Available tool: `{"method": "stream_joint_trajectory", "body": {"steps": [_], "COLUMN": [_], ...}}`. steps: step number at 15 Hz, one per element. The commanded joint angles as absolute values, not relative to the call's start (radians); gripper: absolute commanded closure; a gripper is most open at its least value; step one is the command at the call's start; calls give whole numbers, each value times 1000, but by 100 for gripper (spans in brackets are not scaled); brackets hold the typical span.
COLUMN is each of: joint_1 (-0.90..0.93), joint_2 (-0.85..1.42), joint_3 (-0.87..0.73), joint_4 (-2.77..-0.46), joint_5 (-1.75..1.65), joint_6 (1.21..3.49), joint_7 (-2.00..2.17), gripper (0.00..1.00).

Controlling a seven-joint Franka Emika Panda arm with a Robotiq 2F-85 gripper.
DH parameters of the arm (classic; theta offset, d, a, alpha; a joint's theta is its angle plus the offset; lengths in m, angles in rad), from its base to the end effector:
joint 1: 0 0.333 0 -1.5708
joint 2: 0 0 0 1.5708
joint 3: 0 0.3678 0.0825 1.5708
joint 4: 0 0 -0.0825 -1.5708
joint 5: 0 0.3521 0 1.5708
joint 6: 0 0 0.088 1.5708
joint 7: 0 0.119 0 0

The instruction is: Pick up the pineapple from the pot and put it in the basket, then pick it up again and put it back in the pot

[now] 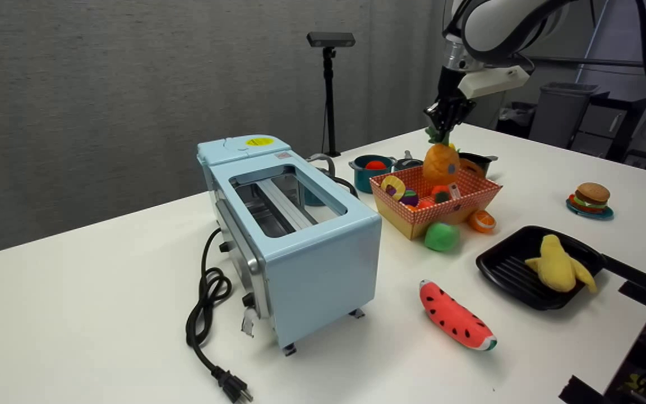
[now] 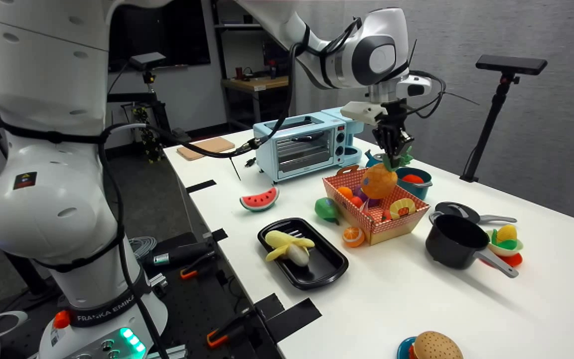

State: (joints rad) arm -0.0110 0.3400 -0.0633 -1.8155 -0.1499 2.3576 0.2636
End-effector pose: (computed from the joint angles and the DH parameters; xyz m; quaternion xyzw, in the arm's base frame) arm 0.6480 -0.0471 0.4284 0.9857 -0.1172 0.1065 0.0584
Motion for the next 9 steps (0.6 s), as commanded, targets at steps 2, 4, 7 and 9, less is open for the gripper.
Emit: {"method": "stream_joint_trajectory", "body": {"steps": [2, 4, 7, 9], "joint_1": [11, 15, 16, 17], "joint_2": [410, 424, 436, 436], "joint_3": [-76, -79, -81, -83], "joint_4": [-1723, -1712, -1702, -1702], "joint_5": [-154, -157, -154, -157], "joint_6": [2318, 2317, 2318, 2317], "joint_7": [266, 267, 264, 262], "gripper": [60, 45, 23, 8]}}
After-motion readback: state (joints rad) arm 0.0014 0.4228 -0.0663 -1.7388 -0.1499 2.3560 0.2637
